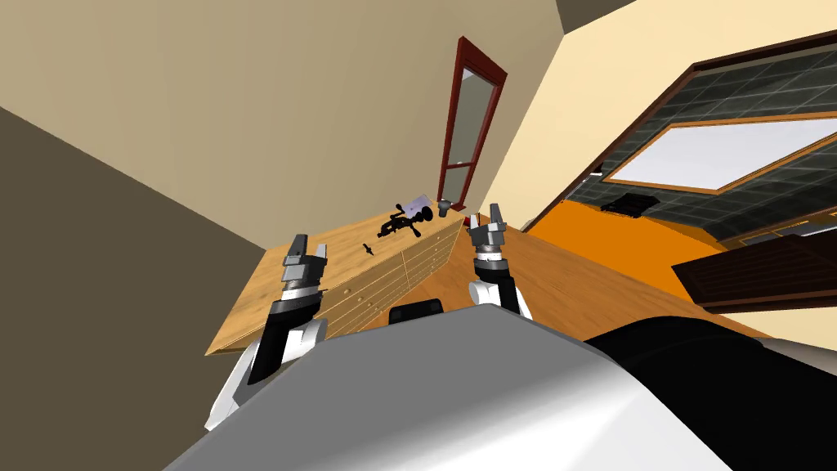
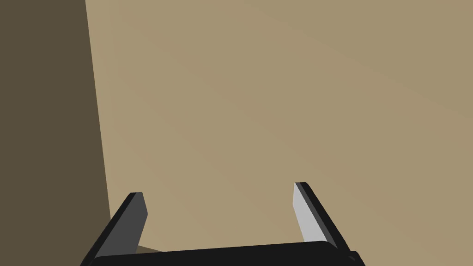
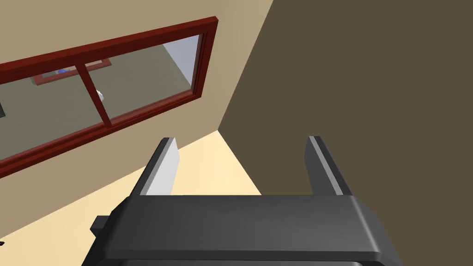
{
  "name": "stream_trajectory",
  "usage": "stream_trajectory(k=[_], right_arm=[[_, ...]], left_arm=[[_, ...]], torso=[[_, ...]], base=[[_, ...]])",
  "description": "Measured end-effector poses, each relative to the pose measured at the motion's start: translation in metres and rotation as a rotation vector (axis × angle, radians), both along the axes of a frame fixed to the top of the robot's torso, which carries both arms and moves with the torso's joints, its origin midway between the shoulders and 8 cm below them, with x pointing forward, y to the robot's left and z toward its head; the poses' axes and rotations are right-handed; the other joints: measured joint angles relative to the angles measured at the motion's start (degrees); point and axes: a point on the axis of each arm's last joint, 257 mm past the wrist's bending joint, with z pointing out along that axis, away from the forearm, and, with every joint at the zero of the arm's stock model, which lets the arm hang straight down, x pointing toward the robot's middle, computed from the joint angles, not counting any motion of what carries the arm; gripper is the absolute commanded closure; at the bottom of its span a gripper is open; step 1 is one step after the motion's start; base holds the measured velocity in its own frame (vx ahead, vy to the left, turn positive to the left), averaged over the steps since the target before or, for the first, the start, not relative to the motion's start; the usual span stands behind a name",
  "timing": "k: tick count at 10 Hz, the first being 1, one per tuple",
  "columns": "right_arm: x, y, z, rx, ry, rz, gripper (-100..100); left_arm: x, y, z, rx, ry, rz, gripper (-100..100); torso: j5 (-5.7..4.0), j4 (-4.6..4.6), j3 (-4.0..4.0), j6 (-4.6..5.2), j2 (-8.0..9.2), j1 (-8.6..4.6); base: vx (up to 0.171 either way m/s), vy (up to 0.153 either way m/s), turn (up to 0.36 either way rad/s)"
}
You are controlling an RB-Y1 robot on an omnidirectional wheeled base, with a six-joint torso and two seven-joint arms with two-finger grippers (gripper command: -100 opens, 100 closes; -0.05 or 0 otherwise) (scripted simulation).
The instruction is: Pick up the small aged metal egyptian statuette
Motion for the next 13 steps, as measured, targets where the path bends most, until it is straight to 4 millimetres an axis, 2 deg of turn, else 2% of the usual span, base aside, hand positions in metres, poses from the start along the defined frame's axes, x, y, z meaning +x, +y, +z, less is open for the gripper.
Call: stream_trajectory(k=[7,11,13], right_arm=[[0.0,0.0,0.0,0.0,0.0,0.0,0],[0.0,0.0,0.0,0.0,0.0,0.0,0],[0.0,0.0,0.0,0.0,0.0,0.0,0]], left_arm=[[0.005,0.041,-0.036,0.097,0.192,0.035,-100],[0.004,0.079,-0.065,0.149,0.339,0.068,-100],[0.004,0.089,-0.079,0.177,0.407,0.077,-100]], torso=[[-0.01,0.01,0.01,0.0,0.02,-0.02],[-0.01,0.0,-0.02,0.01,-0.03,-0.02],[-0.01,0.0,-0.01,-0.01,-0.02,-0.03]], base=[[0.033,-0.007,-0.168],[0.034,-0.007,-0.153],[0.031,-0.006,-0.104]])
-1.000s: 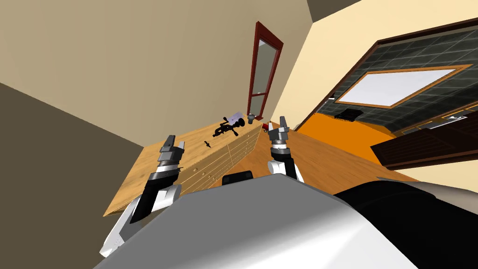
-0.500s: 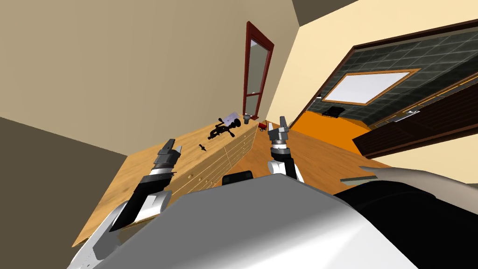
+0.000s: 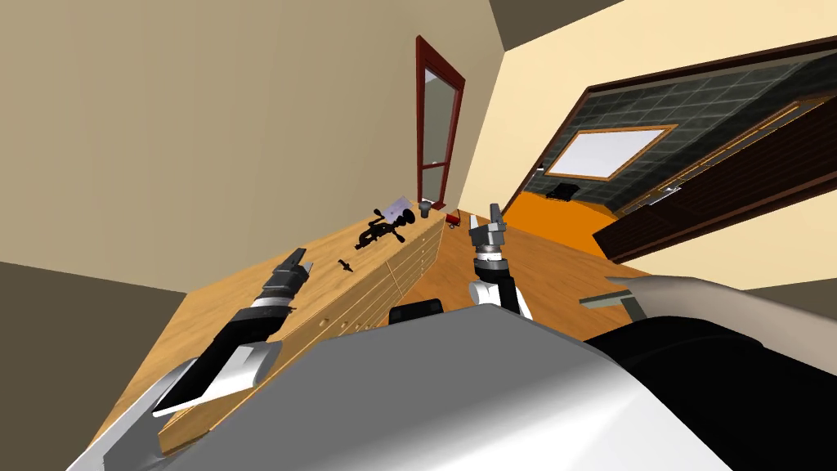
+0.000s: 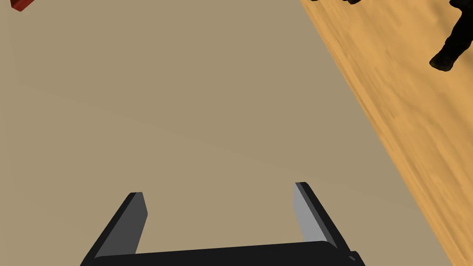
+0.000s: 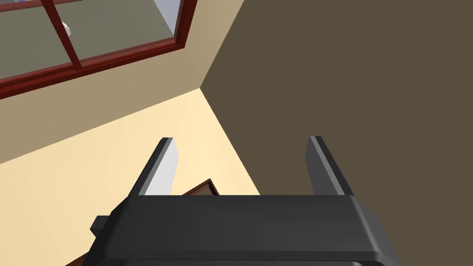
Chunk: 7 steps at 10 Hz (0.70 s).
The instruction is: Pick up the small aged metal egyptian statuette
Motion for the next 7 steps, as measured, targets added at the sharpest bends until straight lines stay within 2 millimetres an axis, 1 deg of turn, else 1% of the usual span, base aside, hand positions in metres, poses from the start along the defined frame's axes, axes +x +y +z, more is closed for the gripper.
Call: stream_trajectory(k=[1,4,7], right_arm=[[0.0,0.0,0.0,0.0,0.0,0.0,0],[0.0,0.0,0.0,0.0,0.0,0.0,0],[0.0,0.0,0.0,0.0,0.0,0.0,0]], left_arm=[[0.001,0.005,-0.005,0.01,0.024,0.004,-100],[0.001,0.023,-0.022,0.04,0.12,0.021,-100],[-0.003,0.04,-0.039,0.062,0.207,0.041,-100]], torso=[[0.01,0.01,0.01,-0.03,0.03,0.01],[0.0,0.01,0.01,0.0,0.02,0.0],[0.0,0.01,0.03,-0.03,0.05,-0.01]], base=[[0.025,-0.009,-0.177],[0.025,-0.005,-0.104],[0.025,-0.008,-0.121]])
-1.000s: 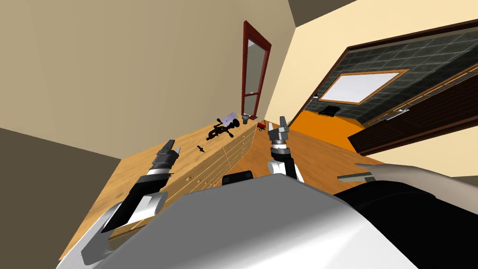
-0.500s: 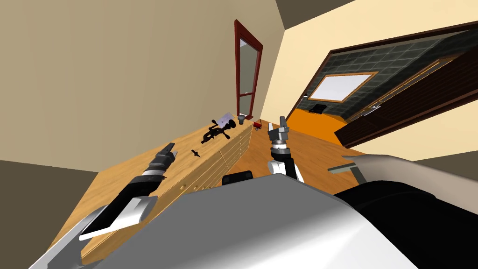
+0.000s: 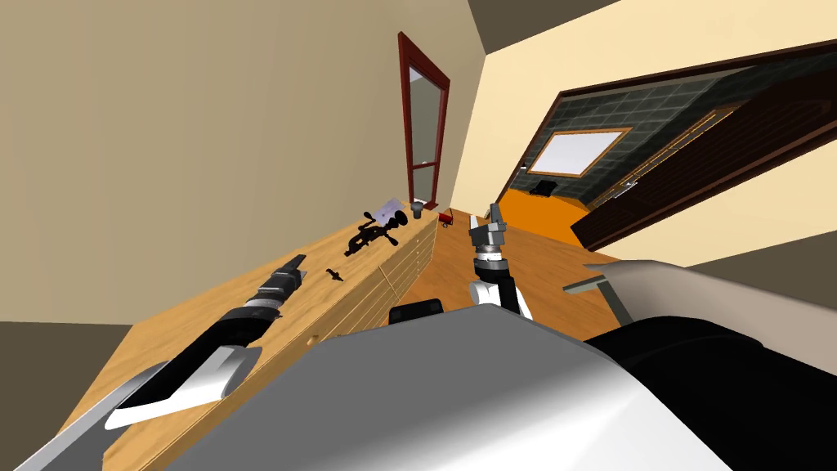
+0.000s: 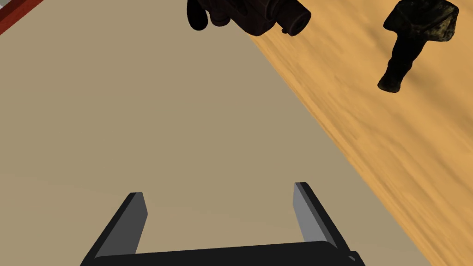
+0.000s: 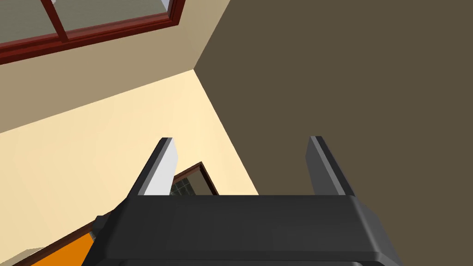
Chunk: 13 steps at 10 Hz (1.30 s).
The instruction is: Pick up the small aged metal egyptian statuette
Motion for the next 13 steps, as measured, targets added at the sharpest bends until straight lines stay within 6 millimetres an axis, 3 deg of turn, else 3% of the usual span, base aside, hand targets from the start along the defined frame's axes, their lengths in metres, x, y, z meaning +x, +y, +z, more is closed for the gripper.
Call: stream_trajectory(k=[13], right_arm=[[0.0,0.0,0.0,0.0,0.0,0.0,0]], left_arm=[[-0.03,0.069,-0.071,0.071,0.438,0.094,-100]], torso=[[-0.01,0.0,0.0,0.0,0.0,-0.03]], base=[[0.023,-0.009,-0.094]])
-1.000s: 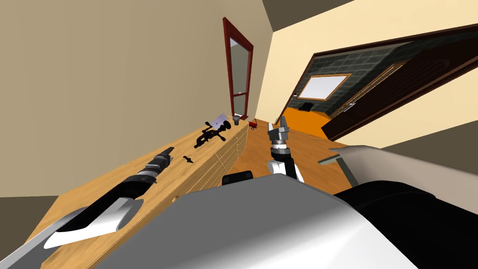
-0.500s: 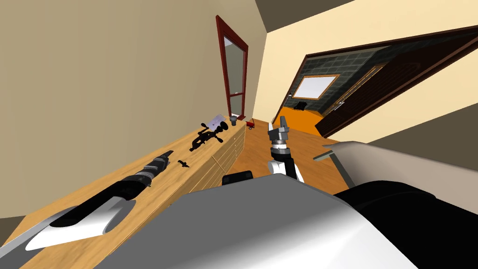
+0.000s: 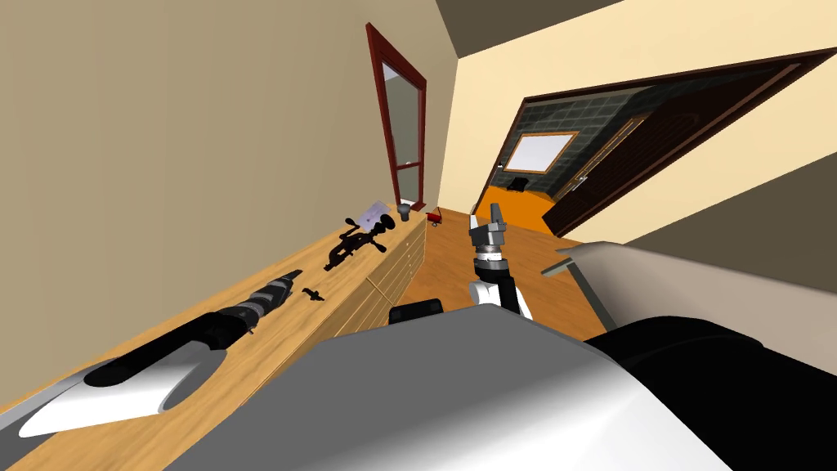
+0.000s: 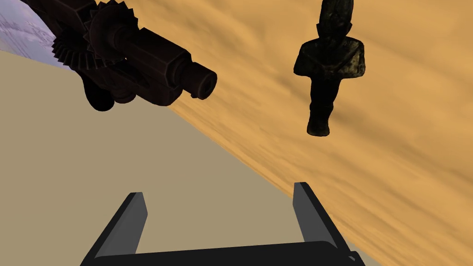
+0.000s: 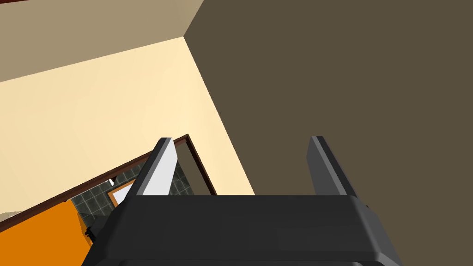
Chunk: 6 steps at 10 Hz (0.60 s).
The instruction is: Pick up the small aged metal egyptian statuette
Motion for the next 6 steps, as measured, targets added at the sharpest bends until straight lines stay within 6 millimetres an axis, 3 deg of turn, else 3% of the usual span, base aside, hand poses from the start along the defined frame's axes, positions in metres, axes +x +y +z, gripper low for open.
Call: stream_trajectory(k=[6], right_arm=[[0.0,0.0,0.0,0.0,0.0,0.0,0]], left_arm=[[-0.029,0.024,-0.028,0.012,0.202,0.05,-100]], torso=[[0.0,0.01,0.01,-0.02,0.02,-0.02]], base=[[0.021,-0.01,-0.067]])
